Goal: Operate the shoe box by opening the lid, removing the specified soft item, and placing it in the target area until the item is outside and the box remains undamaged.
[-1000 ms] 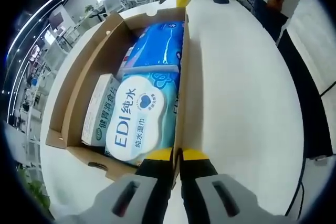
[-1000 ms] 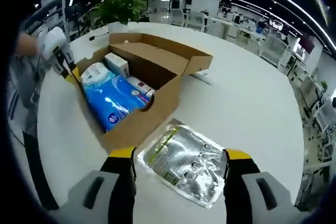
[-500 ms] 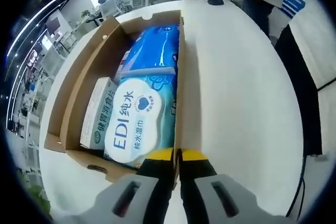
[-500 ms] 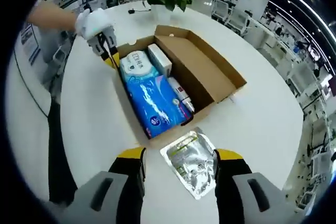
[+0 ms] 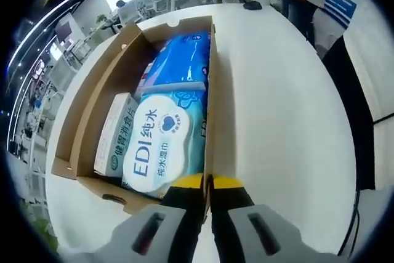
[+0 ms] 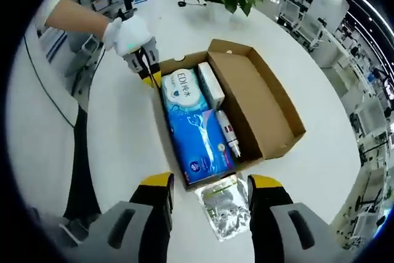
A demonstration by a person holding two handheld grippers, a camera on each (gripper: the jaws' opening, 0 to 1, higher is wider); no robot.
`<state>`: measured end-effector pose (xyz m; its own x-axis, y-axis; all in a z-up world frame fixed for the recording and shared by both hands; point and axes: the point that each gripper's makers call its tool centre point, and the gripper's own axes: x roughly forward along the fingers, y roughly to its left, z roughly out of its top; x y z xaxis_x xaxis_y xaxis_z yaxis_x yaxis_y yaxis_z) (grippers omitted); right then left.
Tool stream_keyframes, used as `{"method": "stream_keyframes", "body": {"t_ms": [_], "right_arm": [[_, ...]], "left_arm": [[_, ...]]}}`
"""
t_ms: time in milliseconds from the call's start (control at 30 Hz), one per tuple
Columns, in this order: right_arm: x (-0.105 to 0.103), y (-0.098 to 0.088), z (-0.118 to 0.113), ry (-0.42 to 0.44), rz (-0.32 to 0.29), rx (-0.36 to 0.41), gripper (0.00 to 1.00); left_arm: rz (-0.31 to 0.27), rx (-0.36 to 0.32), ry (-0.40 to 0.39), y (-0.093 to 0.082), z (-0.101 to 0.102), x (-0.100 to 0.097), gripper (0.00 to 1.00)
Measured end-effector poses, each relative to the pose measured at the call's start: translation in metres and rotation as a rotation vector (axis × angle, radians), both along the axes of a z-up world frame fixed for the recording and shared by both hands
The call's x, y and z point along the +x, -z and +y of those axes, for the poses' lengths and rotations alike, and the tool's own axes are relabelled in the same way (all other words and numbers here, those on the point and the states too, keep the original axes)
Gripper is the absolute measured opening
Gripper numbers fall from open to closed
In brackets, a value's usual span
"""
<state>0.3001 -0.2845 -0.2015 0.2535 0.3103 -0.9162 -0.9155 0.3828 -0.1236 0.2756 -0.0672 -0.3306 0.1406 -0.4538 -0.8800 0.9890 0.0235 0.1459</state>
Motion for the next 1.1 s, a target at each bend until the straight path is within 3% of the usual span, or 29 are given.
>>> {"method": "stream_keyframes", "body": {"t_ms": [67,167,267,333,400,633,700,867,1100], "right_arm": [[0.006,0.005,0.005,-0.043,-0.026,-0.020,0.48],[0.010,0.017,0.015,-0.068,-0.008,-0.020,0.49],[0.016,0.028,0.019,-0.047,0.011,-0.037,0.48],[0.021,0.036,0.028,-0.023,-0.003,-0.004,0.48],[0.015,0.044,0.035,-0.044,0.033,0.004,0.51],[0.020,0.056,0.034,-0.085,0.052,-0.028,0.58],[0.017,0.062,0.033,-0.070,0.098,-0.020,0.58],[0.015,0.079,0.028,-0.108,0.141,-0.079,0.57],[0.017,0.093,0.032,-0.129,0.156,-0.100,0.59]], "left_arm": [[0.003,0.003,0.000,0.000,0.000,0.000,0.01],[0.011,0.005,-0.006,0.000,0.000,0.000,0.01],[0.011,0.002,-0.009,0.000,0.000,0.000,0.01],[-0.001,0.002,-0.015,0.001,0.000,0.000,0.01],[-0.006,0.002,-0.020,0.000,0.000,0.000,0.01],[0.002,0.004,-0.026,0.000,-0.001,0.001,0.01],[-0.002,0.003,-0.024,0.000,-0.001,0.000,0.01],[0.001,0.006,-0.027,0.000,-0.001,0.000,0.01],[0.003,0.010,-0.026,-0.001,-0.001,0.000,0.02]]}}
